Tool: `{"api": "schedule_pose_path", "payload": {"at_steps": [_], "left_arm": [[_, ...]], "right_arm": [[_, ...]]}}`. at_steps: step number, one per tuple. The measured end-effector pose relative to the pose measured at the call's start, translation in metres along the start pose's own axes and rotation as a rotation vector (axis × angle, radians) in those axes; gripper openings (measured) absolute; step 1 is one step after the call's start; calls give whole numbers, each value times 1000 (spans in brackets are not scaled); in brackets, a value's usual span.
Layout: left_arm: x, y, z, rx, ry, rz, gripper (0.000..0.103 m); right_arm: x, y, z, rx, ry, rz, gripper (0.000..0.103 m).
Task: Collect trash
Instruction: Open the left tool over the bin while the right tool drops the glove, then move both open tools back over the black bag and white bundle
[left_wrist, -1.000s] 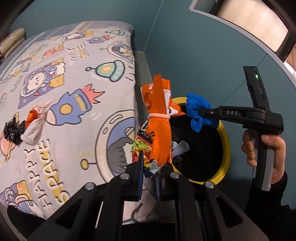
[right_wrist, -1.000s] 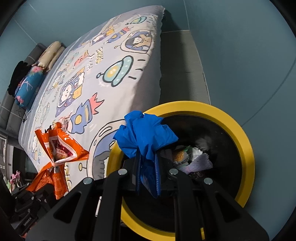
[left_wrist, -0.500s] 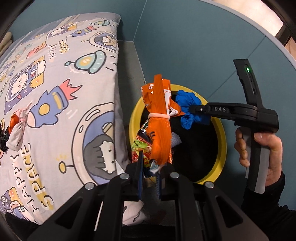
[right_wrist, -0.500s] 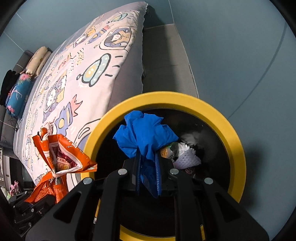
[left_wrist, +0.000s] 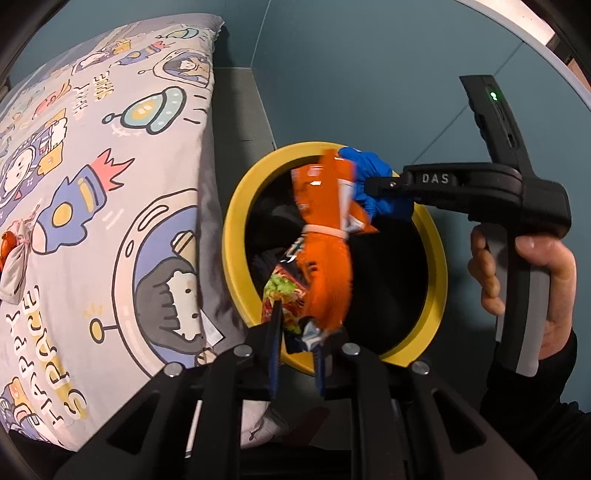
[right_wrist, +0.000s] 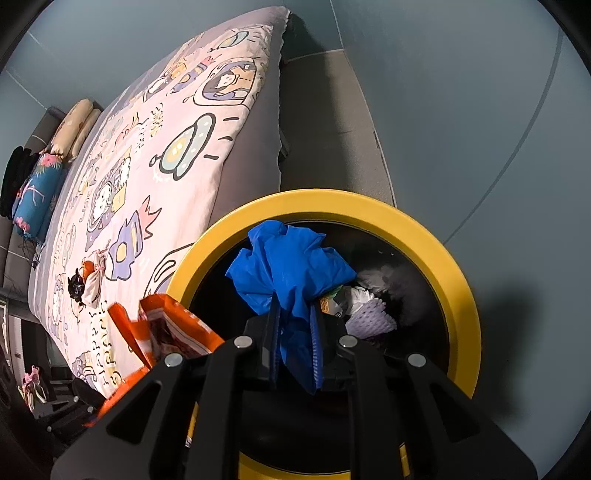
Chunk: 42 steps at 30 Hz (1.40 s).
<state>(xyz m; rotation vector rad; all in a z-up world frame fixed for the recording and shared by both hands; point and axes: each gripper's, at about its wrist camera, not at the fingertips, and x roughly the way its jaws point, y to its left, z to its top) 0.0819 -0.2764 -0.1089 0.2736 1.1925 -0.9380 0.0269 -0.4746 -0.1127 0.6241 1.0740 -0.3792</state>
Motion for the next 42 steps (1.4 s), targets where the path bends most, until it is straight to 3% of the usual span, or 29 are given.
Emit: {"api": "schedule_pose_path", "payload": {"at_steps": [4,6,9,19,24,33,42], "left_arm": [[-2,-6,0,19,-11,-4,18],[-2,-7,0,23,-15,2,28],[-4,-7,-1,20,-18,1,38],[-12,-6,-3,20,-30,19,52],[-20,8,-2,-6,-56,48,67],[-37,46,-4,-80,-92,100,76],[-52,89,-14,-160,-102,153,80]], "right_arm": [[0,-5,2,24,-1,16,24],[-2,-7,3,35,-9,22,38],[-7,-10,5,42,-28,15,39],[-11,-8,7,39,-42,24,40],[-11,-3,7,30,-42,45,53],[-15,21,10,-14,-46,59,67],[-5,55,9,-81,-10,69,73]]}}
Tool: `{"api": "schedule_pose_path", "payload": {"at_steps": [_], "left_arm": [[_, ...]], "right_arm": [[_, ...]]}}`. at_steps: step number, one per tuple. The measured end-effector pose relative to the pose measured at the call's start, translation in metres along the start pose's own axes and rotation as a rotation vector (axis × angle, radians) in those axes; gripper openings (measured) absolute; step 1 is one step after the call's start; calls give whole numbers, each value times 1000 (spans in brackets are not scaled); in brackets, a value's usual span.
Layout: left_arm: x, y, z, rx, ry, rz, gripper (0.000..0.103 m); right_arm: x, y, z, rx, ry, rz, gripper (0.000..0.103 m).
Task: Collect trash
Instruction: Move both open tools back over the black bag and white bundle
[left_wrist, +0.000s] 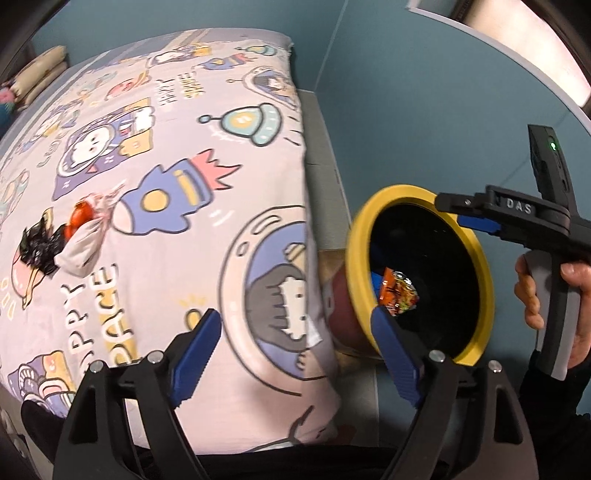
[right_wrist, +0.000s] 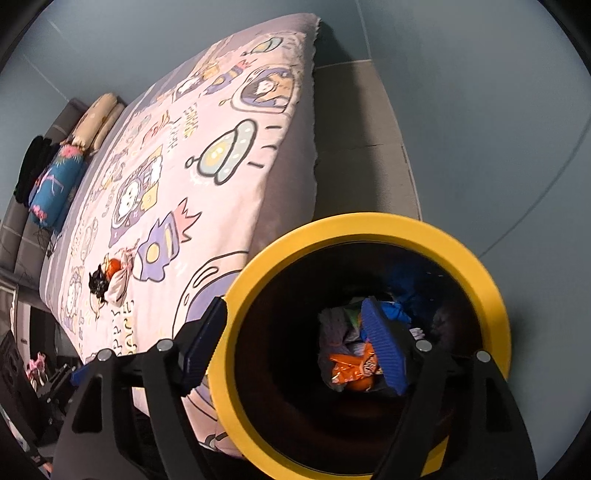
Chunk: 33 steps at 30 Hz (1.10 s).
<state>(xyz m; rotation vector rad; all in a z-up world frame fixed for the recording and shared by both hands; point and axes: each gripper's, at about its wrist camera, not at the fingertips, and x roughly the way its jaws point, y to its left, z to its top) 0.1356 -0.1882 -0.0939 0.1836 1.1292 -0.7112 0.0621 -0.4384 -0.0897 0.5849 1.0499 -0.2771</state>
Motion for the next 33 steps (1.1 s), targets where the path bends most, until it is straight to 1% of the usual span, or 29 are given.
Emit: {"api": "schedule_pose_path", "payload": {"at_steps": [2,9,22,33], "left_arm": [[-2,10,0,-18,-5,9,81],[-10,51,-3,-91,-15,45,81],[-23,125,-12,-207,-28,100,82],[-29,189,-19,-303,-32,151,82]], "right_arm": [[4,11,0,-20,10,7,74],[20,47,3,-97,46,18,75],[62,128,7,-241,130,36,75],[101,185,11,-315,210,62,76]]}}
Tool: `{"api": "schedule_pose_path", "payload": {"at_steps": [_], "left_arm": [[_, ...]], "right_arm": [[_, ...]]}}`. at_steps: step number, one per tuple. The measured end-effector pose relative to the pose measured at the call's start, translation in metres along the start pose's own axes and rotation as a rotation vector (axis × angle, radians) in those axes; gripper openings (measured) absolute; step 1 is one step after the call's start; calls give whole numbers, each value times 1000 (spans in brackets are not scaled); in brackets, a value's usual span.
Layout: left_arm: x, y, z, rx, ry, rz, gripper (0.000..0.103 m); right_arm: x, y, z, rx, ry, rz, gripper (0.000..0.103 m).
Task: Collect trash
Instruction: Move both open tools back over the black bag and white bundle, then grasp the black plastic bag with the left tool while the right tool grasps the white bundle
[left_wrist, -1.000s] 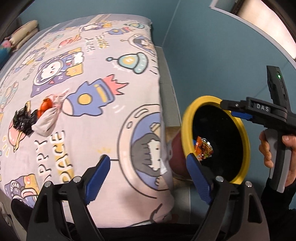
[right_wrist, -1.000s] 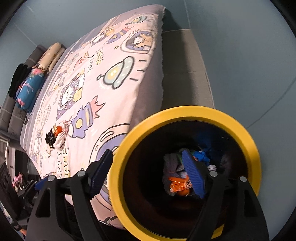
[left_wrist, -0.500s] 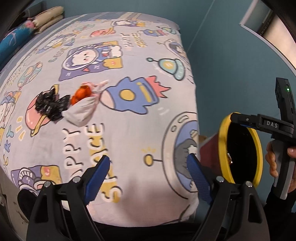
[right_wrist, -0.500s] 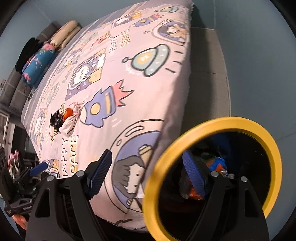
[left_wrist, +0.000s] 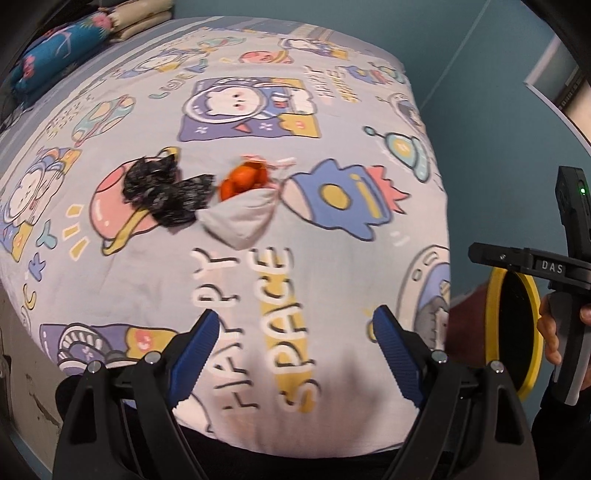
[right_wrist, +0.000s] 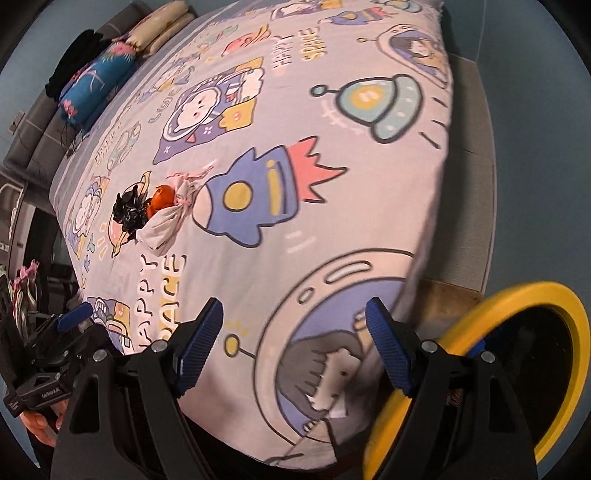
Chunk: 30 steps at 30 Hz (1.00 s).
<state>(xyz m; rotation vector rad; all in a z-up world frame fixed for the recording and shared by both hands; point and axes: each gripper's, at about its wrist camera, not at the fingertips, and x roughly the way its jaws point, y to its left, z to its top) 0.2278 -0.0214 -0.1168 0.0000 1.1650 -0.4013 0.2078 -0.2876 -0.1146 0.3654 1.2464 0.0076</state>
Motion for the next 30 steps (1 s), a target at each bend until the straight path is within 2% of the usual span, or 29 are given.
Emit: {"api": "schedule_pose_path", "payload": {"at_steps": [19,30], "left_arm": [[16,103,38,-163,-17,92,82],[36,168,73,-296,-37,140,82]], "right_arm": [[66,90,60,-73,139,99,76],[112,134,101,-5,246,215,76]]}}
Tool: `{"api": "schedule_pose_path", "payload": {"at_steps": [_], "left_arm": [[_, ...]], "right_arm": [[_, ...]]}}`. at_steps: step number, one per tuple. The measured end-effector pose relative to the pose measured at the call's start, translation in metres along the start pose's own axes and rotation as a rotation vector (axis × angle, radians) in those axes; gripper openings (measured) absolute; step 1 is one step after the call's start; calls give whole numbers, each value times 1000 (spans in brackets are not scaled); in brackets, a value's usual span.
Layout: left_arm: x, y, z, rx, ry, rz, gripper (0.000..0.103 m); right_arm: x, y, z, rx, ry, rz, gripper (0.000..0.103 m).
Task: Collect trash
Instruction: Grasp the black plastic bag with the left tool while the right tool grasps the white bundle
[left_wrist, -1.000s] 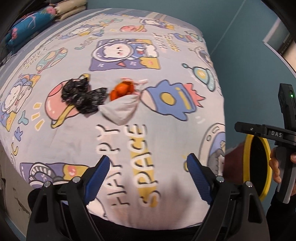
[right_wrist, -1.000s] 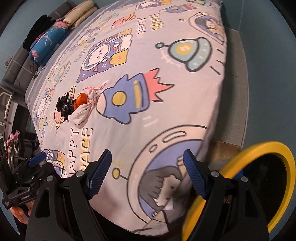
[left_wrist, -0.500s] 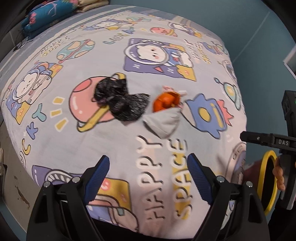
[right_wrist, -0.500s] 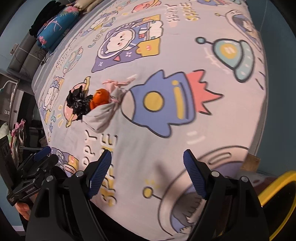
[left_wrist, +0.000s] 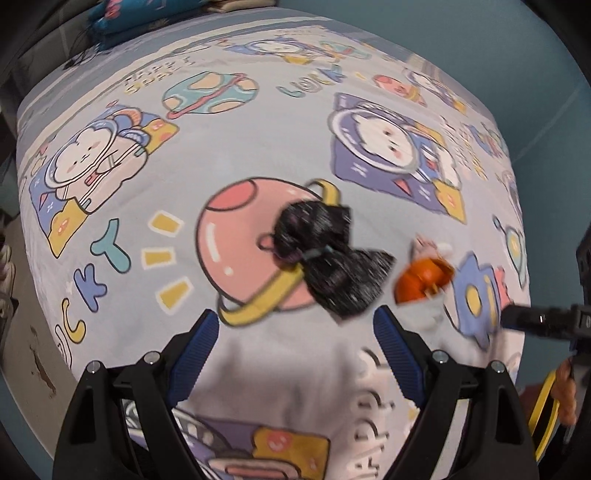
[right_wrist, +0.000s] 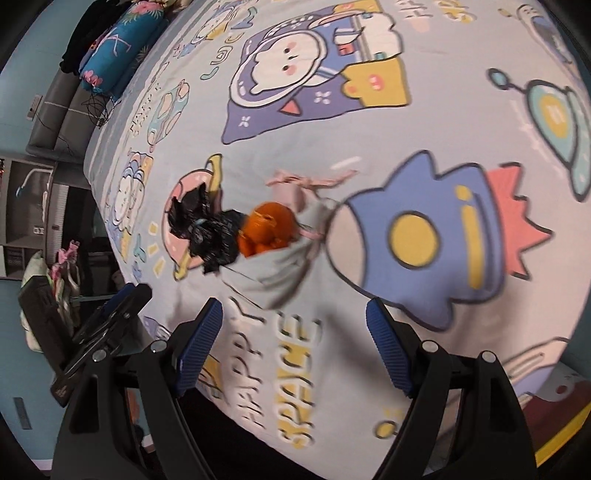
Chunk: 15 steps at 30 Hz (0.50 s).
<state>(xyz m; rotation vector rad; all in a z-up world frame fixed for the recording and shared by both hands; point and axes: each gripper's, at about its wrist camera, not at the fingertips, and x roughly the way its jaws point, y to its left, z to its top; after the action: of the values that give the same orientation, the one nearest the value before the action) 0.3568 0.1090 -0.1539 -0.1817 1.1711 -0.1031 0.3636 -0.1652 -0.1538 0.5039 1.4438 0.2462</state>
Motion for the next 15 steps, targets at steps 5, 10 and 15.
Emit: {"api": "schedule_pose_path", "payload": {"at_steps": [5,10,15], "left_arm": [[19,13,17,-57,2,8,82],[37,14,26,-75,13,3,82],[55,17,31,-102,32,-7,82]], "right_arm": [[20,8,16,30,40,21,76],[34,11,26,55,63,20,76],[44,11,35,78,76,17,76]]}}
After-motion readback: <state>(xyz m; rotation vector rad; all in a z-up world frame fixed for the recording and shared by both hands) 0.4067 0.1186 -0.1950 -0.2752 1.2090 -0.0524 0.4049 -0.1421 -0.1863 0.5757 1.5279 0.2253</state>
